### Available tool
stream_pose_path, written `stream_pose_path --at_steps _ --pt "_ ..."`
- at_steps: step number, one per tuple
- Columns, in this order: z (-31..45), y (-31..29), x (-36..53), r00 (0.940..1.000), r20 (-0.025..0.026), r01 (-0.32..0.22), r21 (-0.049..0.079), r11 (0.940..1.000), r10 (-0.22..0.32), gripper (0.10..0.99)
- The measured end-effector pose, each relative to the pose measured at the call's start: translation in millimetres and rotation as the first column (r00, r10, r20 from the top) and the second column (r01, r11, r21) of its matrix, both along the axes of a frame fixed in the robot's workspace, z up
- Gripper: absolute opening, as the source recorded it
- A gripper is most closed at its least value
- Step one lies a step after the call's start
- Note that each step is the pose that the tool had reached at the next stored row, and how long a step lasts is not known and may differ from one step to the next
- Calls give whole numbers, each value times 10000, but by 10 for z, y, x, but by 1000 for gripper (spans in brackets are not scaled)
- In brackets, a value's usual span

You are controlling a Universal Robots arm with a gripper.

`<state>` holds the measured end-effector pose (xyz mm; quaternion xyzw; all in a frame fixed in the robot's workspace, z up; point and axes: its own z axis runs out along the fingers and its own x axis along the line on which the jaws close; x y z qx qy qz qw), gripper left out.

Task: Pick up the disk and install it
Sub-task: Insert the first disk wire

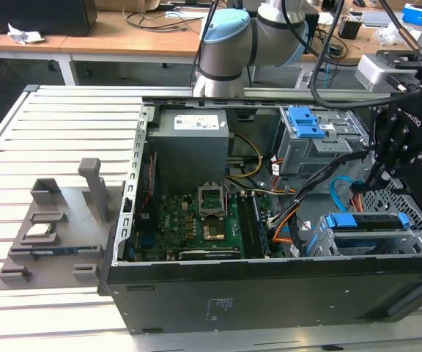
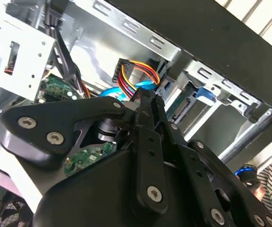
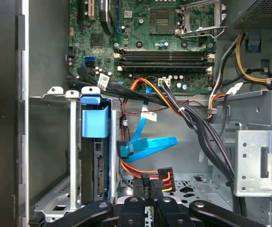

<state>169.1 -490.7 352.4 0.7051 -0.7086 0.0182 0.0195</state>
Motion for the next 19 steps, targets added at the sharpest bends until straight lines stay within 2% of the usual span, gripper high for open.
stream_pose_path --at_steps 3,5,6,8,11,19 --pt "-3 -88 0 10000 -1 0 -80 10000 0 169" --pt "-6 -160 0 10000 0 0 -124 9999 0 169" --pt "-8 -218 0 10000 0 0 -169 9999 0 169" --pt "-17 -278 0 10000 0 0 -248 9997 0 169" --pt "-46 -301 0 10000 0 -1 -279 9996 1 169" --pt "-87 -308 9 10000 0 -1 -280 9996 1 169"
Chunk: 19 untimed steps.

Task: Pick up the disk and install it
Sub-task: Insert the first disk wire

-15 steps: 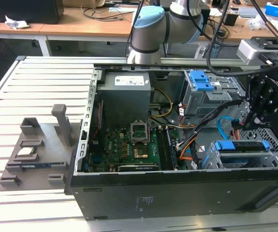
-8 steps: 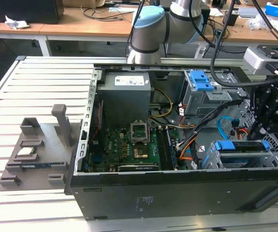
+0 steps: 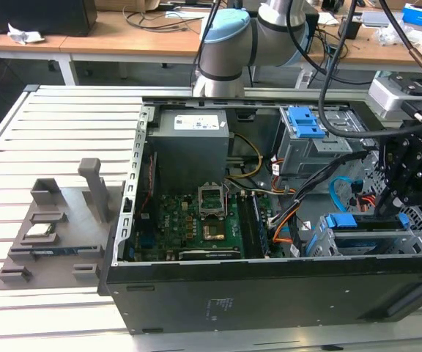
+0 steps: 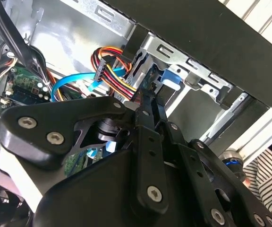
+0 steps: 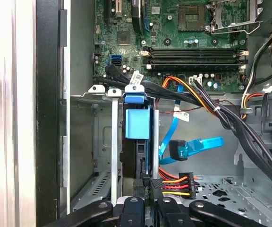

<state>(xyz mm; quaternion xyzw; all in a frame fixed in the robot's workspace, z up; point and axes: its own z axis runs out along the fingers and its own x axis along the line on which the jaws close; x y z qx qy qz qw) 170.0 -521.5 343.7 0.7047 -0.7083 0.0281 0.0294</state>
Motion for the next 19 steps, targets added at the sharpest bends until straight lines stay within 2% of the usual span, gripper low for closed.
stream_pose_path --at_steps 19 --pt "-91 -4 26 9999 0 151 -30 9999 -151 169"
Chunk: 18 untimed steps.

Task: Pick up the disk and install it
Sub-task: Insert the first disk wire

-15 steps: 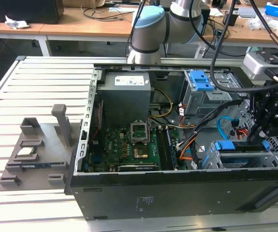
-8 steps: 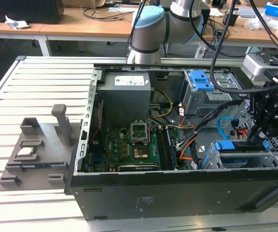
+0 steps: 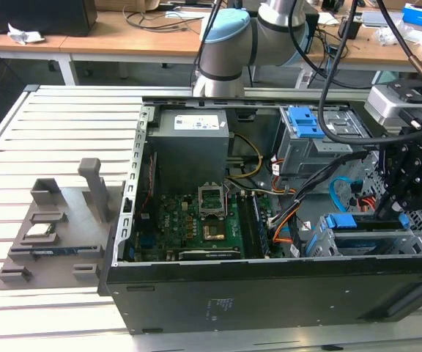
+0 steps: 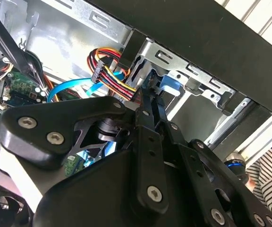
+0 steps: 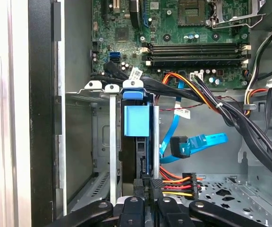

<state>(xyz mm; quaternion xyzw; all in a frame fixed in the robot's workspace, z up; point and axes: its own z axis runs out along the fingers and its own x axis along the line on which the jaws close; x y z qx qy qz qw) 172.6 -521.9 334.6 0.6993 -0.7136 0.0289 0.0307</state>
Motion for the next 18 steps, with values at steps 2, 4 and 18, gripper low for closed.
stream_pose_path --at_steps 2,4,18 --pt "0 0 0 10000 0 0 -1 10000 0 169" --pt "-5 0 0 10000 -1 1 7 10000 -1 239" --pt "459 80 0 10000 0 0 -40 10000 0 106"
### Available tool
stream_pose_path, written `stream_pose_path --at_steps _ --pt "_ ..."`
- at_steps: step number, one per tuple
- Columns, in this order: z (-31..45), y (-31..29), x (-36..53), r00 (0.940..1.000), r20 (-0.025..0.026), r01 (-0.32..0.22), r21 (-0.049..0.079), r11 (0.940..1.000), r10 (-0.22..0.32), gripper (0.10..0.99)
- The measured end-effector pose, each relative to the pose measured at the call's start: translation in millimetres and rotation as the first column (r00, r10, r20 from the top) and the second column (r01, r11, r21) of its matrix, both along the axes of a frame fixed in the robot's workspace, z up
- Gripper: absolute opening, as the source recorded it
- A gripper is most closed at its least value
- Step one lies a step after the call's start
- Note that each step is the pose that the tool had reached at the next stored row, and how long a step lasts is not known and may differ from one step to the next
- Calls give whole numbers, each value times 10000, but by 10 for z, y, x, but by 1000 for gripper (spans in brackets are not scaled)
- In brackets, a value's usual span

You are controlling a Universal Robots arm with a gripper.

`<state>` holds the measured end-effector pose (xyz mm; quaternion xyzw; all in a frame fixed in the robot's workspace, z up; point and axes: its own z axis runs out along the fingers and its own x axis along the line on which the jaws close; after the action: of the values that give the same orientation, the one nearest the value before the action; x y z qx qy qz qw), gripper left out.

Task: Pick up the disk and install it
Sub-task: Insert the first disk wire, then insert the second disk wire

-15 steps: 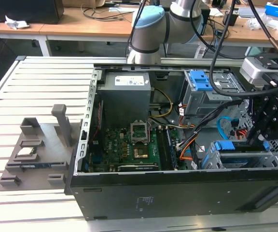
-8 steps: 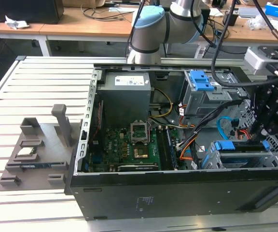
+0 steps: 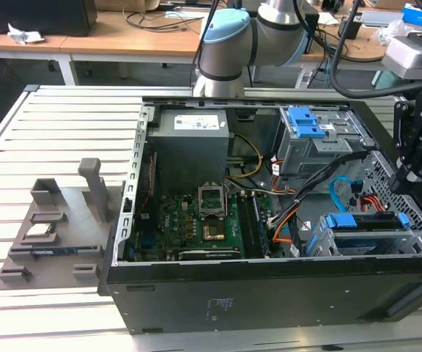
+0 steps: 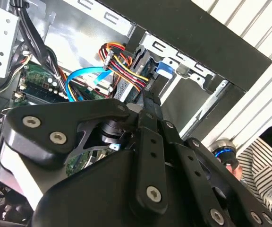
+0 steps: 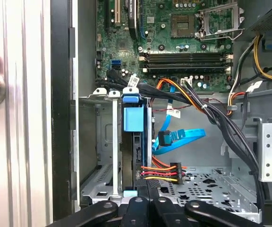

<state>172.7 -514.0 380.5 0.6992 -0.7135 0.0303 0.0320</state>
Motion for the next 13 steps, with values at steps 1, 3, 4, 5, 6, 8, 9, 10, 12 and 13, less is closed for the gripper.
stream_pose_path --at_steps 1,3,4,5,6,8,9,10,12,13 --pt "3 0 0 10000 0 0 -2 10000 0 106" --pt "4 0 0 10000 0 0 -3 10000 0 106" --pt "4 0 0 10000 0 0 -3 10000 0 106" --pt "5 0 0 10000 0 0 -2 10000 0 106" --pt "7 0 0 10000 0 0 -3 10000 0 114" --pt "8 0 0 10000 0 0 -3 10000 0 235" --pt "8 0 0 10000 0 0 -3 10000 0 294" --pt "9 0 0 10000 0 0 -3 10000 0 361" --pt "11 15 -6 10000 1 -1 -7 10000 1 361" --pt "9 39 -21 10000 0 0 -3 10000 0 361"
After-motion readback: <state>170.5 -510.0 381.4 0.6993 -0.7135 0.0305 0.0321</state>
